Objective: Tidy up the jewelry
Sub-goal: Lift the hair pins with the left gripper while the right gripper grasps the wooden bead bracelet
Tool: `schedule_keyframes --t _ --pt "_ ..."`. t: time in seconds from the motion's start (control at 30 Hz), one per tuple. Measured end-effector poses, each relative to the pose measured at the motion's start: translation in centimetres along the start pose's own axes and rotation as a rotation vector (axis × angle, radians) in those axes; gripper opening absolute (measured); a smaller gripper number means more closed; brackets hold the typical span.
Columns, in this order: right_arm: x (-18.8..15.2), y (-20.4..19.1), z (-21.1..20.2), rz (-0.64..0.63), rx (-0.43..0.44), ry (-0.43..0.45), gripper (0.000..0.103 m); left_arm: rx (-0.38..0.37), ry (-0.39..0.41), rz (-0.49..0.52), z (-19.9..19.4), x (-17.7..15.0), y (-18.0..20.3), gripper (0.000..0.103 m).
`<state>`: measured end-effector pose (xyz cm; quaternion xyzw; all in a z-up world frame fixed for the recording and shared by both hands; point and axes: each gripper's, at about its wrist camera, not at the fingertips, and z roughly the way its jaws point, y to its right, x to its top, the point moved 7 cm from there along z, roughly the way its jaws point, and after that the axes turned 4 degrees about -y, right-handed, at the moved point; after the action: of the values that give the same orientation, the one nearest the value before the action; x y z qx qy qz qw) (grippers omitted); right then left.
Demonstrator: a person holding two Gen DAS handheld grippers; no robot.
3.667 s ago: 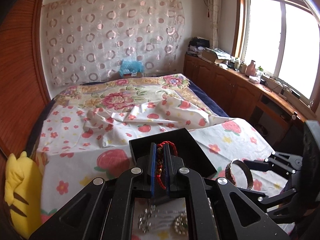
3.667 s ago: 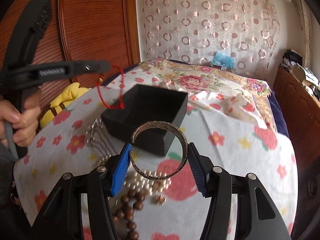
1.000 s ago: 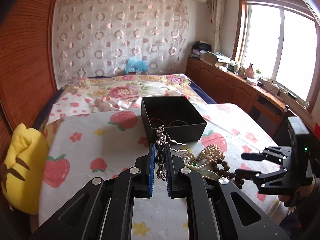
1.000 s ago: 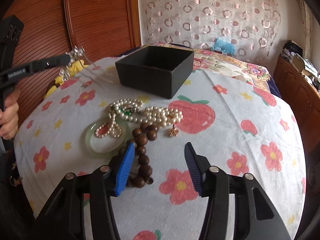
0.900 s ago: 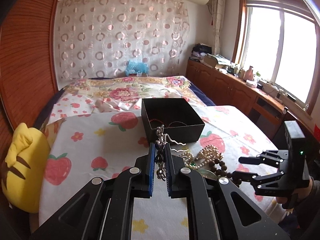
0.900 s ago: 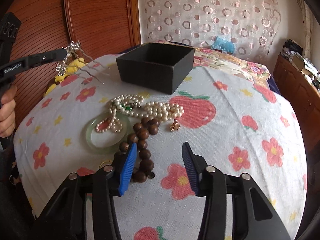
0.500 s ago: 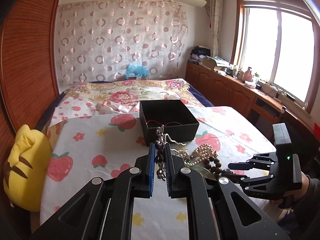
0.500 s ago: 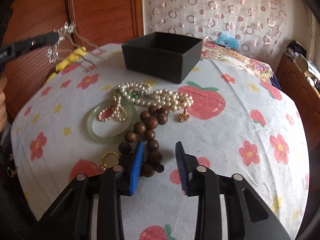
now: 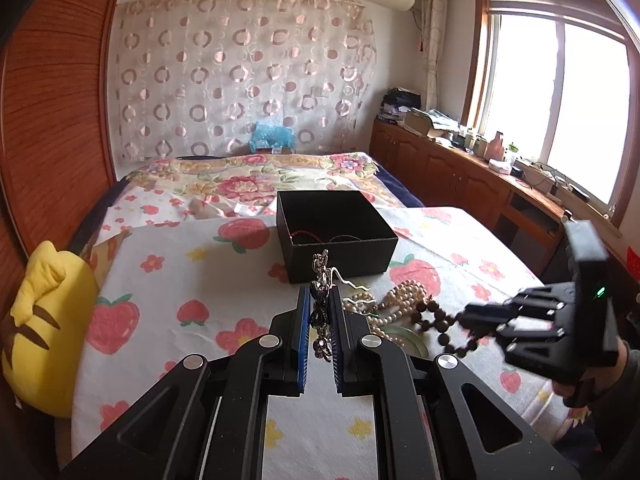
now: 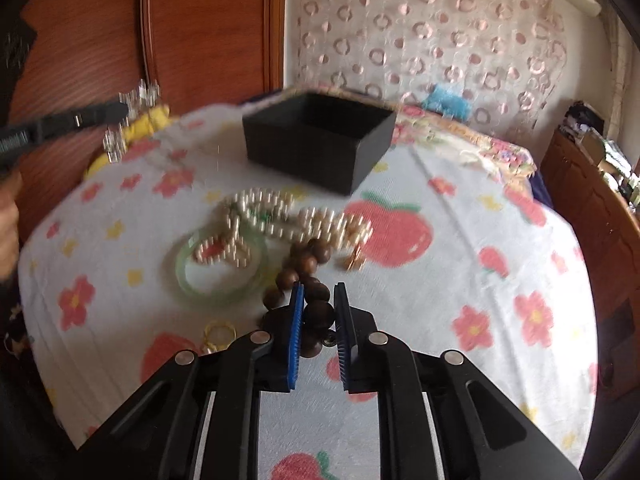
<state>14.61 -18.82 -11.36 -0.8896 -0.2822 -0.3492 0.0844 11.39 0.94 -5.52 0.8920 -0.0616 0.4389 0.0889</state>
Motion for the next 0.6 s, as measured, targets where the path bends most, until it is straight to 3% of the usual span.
schedule_keyframes --t 0.3,0.6 --pt "4.4 0.4 -4.3 -0.043 -0.047 0.115 0.017 0.017 0.036 -0.004 -0.9 1.2 -0.5 0.008" --pt "7.9 1.5 -6.4 -0.060 -0.080 0.171 0.017 0.027 0.061 0.001 -1.6 2.3 -0.9 0.008"
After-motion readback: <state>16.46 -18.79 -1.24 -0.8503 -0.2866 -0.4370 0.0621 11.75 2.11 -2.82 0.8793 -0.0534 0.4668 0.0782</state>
